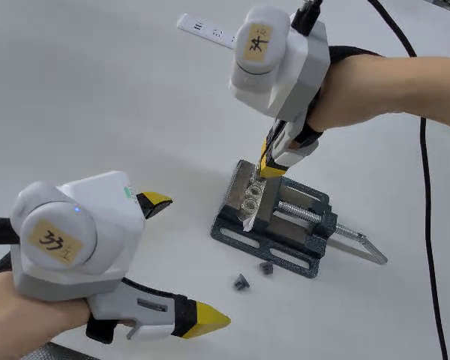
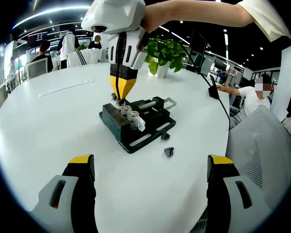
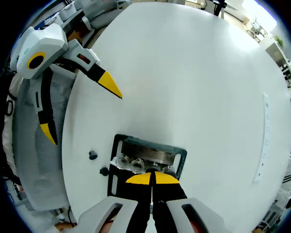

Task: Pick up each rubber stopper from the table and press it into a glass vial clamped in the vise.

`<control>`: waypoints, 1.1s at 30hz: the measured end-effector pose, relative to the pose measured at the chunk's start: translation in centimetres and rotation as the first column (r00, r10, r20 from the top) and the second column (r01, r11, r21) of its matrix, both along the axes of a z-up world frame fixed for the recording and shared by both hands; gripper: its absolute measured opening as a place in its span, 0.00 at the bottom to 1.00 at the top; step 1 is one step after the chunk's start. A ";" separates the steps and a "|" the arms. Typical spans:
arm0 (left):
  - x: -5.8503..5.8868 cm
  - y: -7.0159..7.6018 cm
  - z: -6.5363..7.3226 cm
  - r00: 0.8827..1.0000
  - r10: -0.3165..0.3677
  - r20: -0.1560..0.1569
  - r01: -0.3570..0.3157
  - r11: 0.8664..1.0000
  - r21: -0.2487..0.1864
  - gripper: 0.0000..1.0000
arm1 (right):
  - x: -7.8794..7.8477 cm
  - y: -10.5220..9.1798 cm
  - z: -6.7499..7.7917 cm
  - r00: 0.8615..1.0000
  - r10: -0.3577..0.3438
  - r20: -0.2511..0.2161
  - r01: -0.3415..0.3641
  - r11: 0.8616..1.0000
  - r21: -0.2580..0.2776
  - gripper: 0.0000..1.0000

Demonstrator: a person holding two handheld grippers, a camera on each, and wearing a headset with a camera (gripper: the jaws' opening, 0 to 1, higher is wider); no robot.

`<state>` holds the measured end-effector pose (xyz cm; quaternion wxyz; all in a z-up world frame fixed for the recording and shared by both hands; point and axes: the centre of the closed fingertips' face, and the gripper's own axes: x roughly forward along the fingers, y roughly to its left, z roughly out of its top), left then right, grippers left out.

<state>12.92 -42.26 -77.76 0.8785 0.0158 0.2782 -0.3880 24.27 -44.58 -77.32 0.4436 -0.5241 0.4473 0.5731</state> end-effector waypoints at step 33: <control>-0.2 0.7 1.2 1.000 0.011 0.027 -0.011 1.000 0.006 0.96 | 0.0 0.0 0.6 0.996 0.087 0.025 -0.089 0.993 0.082 0.00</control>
